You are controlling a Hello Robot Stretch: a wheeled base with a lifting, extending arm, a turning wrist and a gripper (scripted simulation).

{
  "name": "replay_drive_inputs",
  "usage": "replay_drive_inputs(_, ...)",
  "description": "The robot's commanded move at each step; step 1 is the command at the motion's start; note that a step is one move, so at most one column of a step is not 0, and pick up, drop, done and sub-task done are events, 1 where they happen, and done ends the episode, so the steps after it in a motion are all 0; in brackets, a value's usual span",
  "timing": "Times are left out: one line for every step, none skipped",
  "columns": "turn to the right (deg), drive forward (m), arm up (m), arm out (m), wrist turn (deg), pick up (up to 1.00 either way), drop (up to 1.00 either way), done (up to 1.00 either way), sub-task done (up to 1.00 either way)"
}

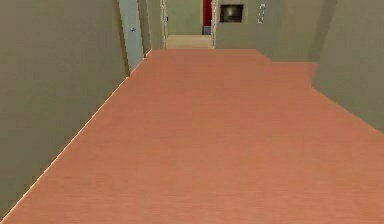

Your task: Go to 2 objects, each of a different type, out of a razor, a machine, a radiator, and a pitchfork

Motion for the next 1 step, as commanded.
replay_drive_inputs(0.0, 1.00, 0.00, 0.00, 0.0, 0.00, 0.00, 0.00, 0.00)
